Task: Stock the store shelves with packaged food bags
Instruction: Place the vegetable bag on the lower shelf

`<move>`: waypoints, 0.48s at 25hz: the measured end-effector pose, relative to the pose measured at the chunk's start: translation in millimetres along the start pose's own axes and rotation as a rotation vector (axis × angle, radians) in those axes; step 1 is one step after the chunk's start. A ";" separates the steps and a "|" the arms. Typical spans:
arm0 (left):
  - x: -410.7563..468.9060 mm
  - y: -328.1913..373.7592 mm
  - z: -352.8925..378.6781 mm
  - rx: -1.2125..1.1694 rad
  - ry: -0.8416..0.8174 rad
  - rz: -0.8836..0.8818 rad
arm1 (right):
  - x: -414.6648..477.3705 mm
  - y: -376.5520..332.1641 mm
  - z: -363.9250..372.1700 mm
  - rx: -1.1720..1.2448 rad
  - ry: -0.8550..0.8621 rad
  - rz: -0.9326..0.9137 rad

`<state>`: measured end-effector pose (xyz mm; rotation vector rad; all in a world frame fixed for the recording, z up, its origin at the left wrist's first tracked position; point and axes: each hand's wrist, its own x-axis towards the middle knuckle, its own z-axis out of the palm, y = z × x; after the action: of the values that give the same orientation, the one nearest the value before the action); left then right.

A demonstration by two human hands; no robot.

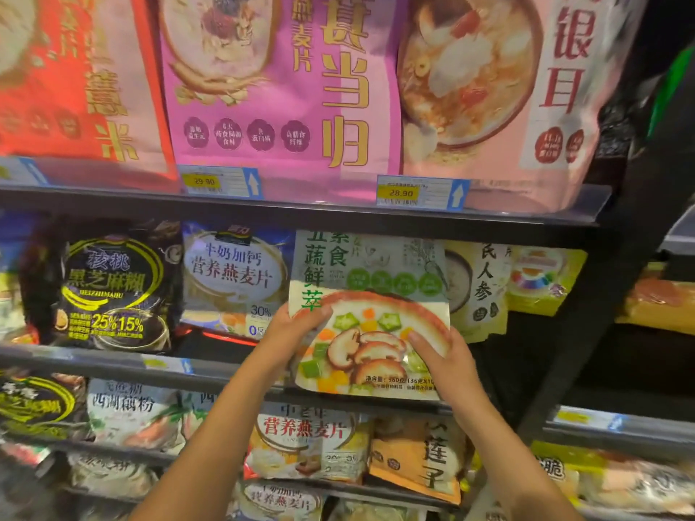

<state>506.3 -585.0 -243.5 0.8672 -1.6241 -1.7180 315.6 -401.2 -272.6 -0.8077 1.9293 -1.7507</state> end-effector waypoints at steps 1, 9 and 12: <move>8.8 3.0 -1.3 -0.004 -0.006 -0.008 | 8.4 -1.4 3.5 0.004 0.002 -0.001; 51.9 -9.0 -14.7 0.366 -0.008 0.077 | 36.0 11.4 11.4 -0.193 0.045 0.078; 40.5 -28.6 -25.2 0.498 -0.068 0.114 | 32.6 27.2 0.9 -0.323 -0.024 0.085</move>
<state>502.4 -630.7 -274.9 0.9236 -2.1498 -1.2937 287.9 -422.2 -297.0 -0.8348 2.2289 -1.3928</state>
